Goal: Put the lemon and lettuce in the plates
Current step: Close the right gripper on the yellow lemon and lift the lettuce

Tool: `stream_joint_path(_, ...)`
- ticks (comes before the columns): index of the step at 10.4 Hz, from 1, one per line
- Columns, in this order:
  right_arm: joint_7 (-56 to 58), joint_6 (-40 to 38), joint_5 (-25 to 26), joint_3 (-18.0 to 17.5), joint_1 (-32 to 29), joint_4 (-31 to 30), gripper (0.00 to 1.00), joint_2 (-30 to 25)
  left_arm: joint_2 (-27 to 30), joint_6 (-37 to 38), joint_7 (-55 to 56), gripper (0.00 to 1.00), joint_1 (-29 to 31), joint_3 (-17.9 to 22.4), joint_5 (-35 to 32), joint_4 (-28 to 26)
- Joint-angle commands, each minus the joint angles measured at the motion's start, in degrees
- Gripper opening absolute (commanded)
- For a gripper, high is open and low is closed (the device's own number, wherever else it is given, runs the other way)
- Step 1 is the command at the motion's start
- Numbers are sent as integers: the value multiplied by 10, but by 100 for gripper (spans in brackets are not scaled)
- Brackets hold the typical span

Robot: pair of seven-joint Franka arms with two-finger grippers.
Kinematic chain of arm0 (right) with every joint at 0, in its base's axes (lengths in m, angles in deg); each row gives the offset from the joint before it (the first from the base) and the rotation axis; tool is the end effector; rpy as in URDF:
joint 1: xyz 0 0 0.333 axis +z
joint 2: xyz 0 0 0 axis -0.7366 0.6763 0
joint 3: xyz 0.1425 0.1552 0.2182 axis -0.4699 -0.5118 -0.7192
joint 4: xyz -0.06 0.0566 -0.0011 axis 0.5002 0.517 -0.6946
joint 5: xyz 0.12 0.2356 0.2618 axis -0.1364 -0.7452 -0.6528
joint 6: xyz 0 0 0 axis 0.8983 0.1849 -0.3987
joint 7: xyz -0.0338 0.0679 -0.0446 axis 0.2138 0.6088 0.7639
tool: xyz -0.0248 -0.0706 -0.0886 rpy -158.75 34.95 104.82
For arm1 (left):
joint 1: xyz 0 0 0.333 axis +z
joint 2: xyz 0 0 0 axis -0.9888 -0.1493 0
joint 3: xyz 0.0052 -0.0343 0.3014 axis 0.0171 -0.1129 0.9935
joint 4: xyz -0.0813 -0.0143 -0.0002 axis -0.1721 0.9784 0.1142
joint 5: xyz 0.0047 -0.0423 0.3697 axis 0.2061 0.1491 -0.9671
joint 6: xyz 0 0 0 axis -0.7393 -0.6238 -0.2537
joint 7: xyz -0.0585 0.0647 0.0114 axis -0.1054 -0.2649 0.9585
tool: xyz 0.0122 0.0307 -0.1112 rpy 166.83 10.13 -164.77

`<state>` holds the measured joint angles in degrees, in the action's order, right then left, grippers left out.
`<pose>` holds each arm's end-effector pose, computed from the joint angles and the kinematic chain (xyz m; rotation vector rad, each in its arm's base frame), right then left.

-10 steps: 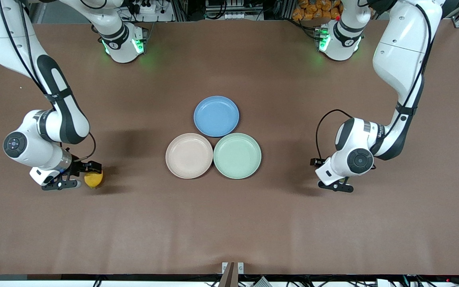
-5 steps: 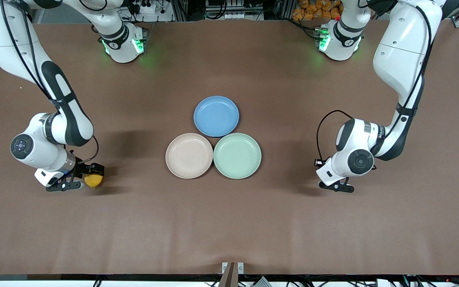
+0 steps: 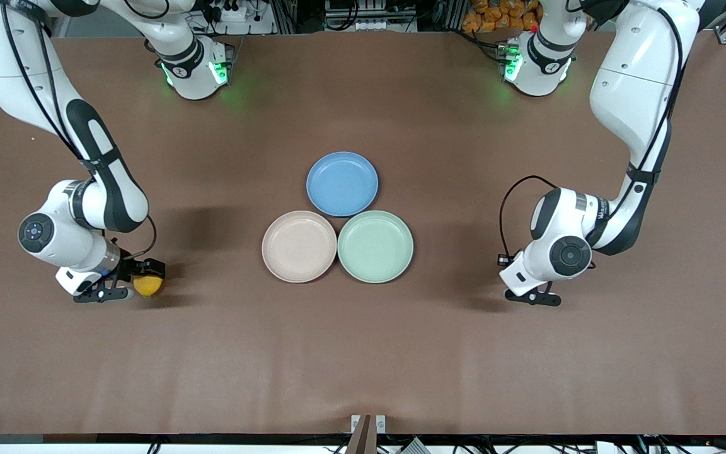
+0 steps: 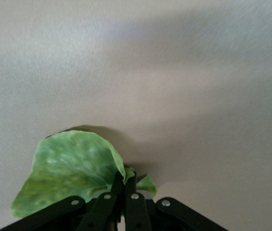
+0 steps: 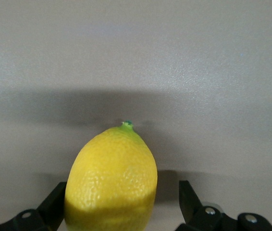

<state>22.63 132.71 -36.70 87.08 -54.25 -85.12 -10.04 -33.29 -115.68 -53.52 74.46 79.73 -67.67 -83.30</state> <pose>0.6099 -0.0537 0.1844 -3.1026 -0.1359 -0.0315 0.6121 -0.1589 0.1808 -3.0641 0.2175 0.2853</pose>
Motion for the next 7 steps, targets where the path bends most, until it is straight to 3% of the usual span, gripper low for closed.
stream_joint_path(1, -6, 8, -8, -6, -6, 3, 83, 9, 7, -2, 57, 0, -17, -3, -10, 9)
stream_joint_path(6, -34, 4, -8, -6, 0, 3, 45, 9, 7, -1, 129, 0, -25, -5, -7, 28)
stream_joint_path(7, -34, 3, -8, -6, 0, 3, 43, 9, 7, -1, 134, 0, -26, -5, -6, 37)
